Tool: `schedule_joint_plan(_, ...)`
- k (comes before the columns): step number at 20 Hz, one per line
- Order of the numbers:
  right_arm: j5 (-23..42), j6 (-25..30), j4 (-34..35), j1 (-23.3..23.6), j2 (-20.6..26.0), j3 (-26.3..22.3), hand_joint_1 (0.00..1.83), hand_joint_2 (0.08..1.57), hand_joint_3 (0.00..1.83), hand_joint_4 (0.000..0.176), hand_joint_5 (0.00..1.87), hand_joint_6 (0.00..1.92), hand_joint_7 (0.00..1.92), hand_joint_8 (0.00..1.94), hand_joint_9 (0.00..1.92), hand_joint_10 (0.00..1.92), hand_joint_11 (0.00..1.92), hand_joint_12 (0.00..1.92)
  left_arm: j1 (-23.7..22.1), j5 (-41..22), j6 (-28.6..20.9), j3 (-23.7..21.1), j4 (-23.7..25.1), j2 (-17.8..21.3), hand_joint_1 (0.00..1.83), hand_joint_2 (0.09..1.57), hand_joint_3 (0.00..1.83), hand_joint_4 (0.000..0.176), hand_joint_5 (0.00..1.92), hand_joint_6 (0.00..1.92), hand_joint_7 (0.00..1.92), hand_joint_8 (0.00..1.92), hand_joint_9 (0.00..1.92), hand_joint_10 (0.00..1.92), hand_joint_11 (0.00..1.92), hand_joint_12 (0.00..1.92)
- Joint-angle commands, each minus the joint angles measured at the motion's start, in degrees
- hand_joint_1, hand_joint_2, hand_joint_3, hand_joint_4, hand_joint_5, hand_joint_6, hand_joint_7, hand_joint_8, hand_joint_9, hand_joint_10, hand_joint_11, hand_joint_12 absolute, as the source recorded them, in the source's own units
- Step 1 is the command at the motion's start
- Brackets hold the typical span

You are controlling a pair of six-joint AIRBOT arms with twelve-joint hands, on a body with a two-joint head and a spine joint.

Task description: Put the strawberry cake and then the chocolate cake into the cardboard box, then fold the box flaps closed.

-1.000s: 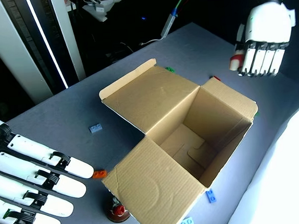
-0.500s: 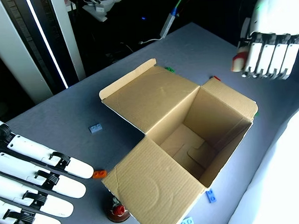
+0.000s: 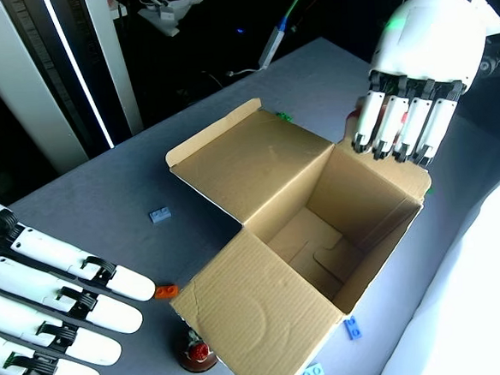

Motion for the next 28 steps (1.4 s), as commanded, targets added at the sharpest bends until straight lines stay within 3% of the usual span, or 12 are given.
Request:
schedule_joint_plan(1, 6.46, 0.05, 0.42, 0.49, 0.49, 0.30, 1.00, 1.05, 0.00, 0.012, 0.05, 0.00, 0.10, 0.00, 0.12, 0.00, 0.00, 0.32, -0.12, 2.68, 0.41, 0.45, -3.42, 0.00, 1.06, 1.38, 0.00, 0.000, 0.56, 1.57, 0.48, 1.85, 0.31, 1.92, 0.34, 1.92)
schedule_joint_plan(7, 6.41, 0.37, 0.83, 1.53, -0.28, 0.32, 1.00, 1.04, 0.00, 0.014, 0.04, 0.00, 0.11, 0.00, 0.13, 0.00, 0.00, 0.38, 1.27, 3.16, 0.64, 2.79, -2.00, -4.18, 1.07, 1.38, 0.00, 0.000, 0.56, 1.55, 0.49, 1.84, 0.31, 1.92, 0.35, 1.92)
schedule_joint_plan(10, 4.20, -0.13, 6.12, 1.71, -0.63, 0.31, 1.00, 1.04, 0.00, 0.014, 0.05, 0.00, 0.12, 0.00, 0.12, 0.00, 0.00, 0.38, 2.15, 3.16, 0.96, 4.80, -1.36, -6.20, 1.04, 1.39, 0.00, 0.000, 0.53, 1.59, 0.47, 1.84, 0.27, 1.86, 0.35, 1.92)
schedule_joint_plan(11, 4.24, -0.13, 7.64, 1.43, -0.62, 0.33, 0.99, 1.05, 0.00, 0.018, 0.04, 0.00, 0.11, 0.00, 0.12, 0.00, 0.00, 0.38, 2.53, 3.19, 1.26, 5.62, -1.16, -7.01, 0.95, 1.38, 0.00, 0.000, 0.52, 1.65, 0.23, 1.61, 0.22, 1.76, 0.30, 1.92)
schedule_joint_plan(12, 4.24, -0.13, 8.65, 1.42, -0.67, 0.33, 0.97, 1.06, 0.01, 0.018, 0.02, 0.00, 0.09, 0.00, 0.11, 0.00, 0.00, 0.38, 2.83, 3.27, 1.82, 6.21, -1.15, -7.64, 0.98, 1.30, 0.00, 0.000, 0.33, 1.28, 0.18, 1.44, 0.19, 1.66, 0.27, 1.92)
schedule_joint_plan(13, 4.47, -0.13, 9.23, 1.49, -0.86, 0.33, 0.96, 1.06, 0.01, 0.017, 0.03, 0.00, 0.10, 0.00, 0.11, 0.00, 0.00, 0.41, 3.17, 3.31, 2.26, 6.86, -1.14, -8.21, 0.94, 1.26, 0.00, 0.000, 0.29, 1.03, 0.23, 1.25, 0.21, 1.52, 0.19, 1.88)
schedule_joint_plan(16, 4.80, -0.13, 10.87, 1.91, -1.17, 0.40, 0.97, 1.06, 0.00, 0.023, 0.03, 0.00, 0.09, 0.00, 0.11, 0.00, 0.00, 0.41, 3.89, 3.59, 2.65, 7.85, -0.93, -9.52, 0.71, 1.19, 0.00, 0.000, 0.26, 0.63, 0.35, 0.70, 0.25, 1.18, 0.07, 1.76)
schedule_joint_plan(18, 4.68, -0.13, 13.37, 1.95, -1.74, 1.27, 0.95, 1.07, 0.01, 0.020, 0.01, 0.00, 0.08, 0.00, 0.10, 0.00, 0.00, 0.42, 4.08, 3.90, 2.66, 7.69, -0.81, -9.68, 0.57, 1.13, 0.00, 0.015, 0.29, 0.29, 0.43, 0.22, 0.29, 0.76, 0.00, 1.56)
schedule_joint_plan(19, 4.07, -0.13, 16.06, 1.95, -2.04, 2.01, 0.95, 1.07, 0.00, 0.020, 0.02, 0.00, 0.09, 0.00, 0.11, 0.00, 0.00, 0.45, 4.11, 4.02, 2.67, 7.62, -0.73, -9.67, 0.52, 1.11, 0.00, 0.017, 0.31, 0.17, 0.44, 0.10, 0.31, 0.63, 0.00, 1.48)
schedule_joint_plan(22, 1.35, 0.99, 19.79, 2.05, -3.71, 4.56, 0.95, 1.07, 0.00, 0.022, 0.03, 0.00, 0.11, 0.00, 0.12, 0.00, 0.00, 0.47, 4.08, 4.28, 2.79, 7.73, -0.51, -9.50, 0.40, 1.06, 0.00, 0.039, 0.23, 0.01, 0.33, 0.00, 0.33, 0.22, 0.00, 1.23)
schedule_joint_plan(23, -0.51, 2.37, 19.79, 2.41, -4.43, 5.51, 0.97, 1.06, 0.00, 0.020, 0.05, 0.01, 0.12, 0.00, 0.13, 0.01, 0.00, 0.50, 3.97, 4.34, 2.88, 7.77, -0.51, -9.41, 0.36, 1.02, 0.00, 0.061, 0.19, 0.00, 0.28, 0.00, 0.32, 0.12, 0.00, 1.15)
schedule_joint_plan(28, -2.83, 4.00, 25.75, 1.90, -7.81, 9.28, 0.95, 1.07, 0.00, 0.029, 0.02, 0.00, 0.09, 0.00, 0.11, 0.00, 0.00, 0.48, 2.25, 4.85, 3.50, 9.26, 0.52, -9.26, 0.25, 0.92, 0.00, 0.106, 0.00, 0.00, 0.04, 0.00, 0.11, 0.00, 0.00, 0.62)
